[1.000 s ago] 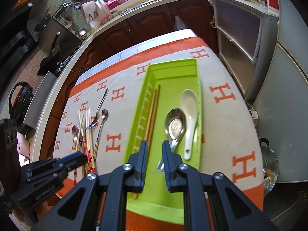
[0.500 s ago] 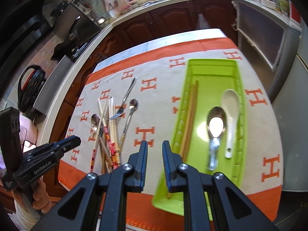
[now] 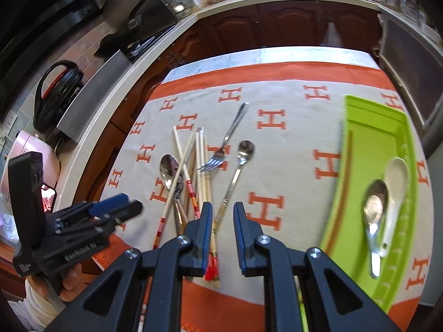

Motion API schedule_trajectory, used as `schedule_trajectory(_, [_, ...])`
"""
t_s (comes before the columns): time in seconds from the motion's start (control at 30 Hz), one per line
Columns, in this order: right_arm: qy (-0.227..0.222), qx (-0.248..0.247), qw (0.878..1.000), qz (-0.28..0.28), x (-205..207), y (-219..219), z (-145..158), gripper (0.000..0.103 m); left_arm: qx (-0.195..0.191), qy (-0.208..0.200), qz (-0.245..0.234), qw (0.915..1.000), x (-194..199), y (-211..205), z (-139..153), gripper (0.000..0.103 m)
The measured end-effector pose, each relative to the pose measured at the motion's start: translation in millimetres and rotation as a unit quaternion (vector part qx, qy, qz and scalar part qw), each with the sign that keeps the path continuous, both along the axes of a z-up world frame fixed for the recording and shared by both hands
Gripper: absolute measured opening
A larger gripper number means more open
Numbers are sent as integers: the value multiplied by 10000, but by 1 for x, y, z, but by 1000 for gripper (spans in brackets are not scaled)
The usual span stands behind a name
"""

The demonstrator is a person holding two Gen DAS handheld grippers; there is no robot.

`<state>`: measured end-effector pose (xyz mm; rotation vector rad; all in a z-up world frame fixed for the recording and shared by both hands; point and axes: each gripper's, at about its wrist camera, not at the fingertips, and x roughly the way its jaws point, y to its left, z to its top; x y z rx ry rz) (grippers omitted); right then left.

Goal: Organize utensils
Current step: 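Move both open tools back over the utensil pile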

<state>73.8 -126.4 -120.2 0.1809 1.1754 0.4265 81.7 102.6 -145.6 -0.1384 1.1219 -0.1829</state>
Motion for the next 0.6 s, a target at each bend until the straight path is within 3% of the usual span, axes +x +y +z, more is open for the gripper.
schedule_trajectory(0.3, [96, 13, 9993, 351, 13, 36, -23, 15, -67, 416, -222, 9989, 13, -6, -48, 35])
schedule_trajectory(0.6, [207, -16, 9981, 576, 25, 56, -42, 15, -53, 524, -234, 9983, 29, -9, -64, 27])
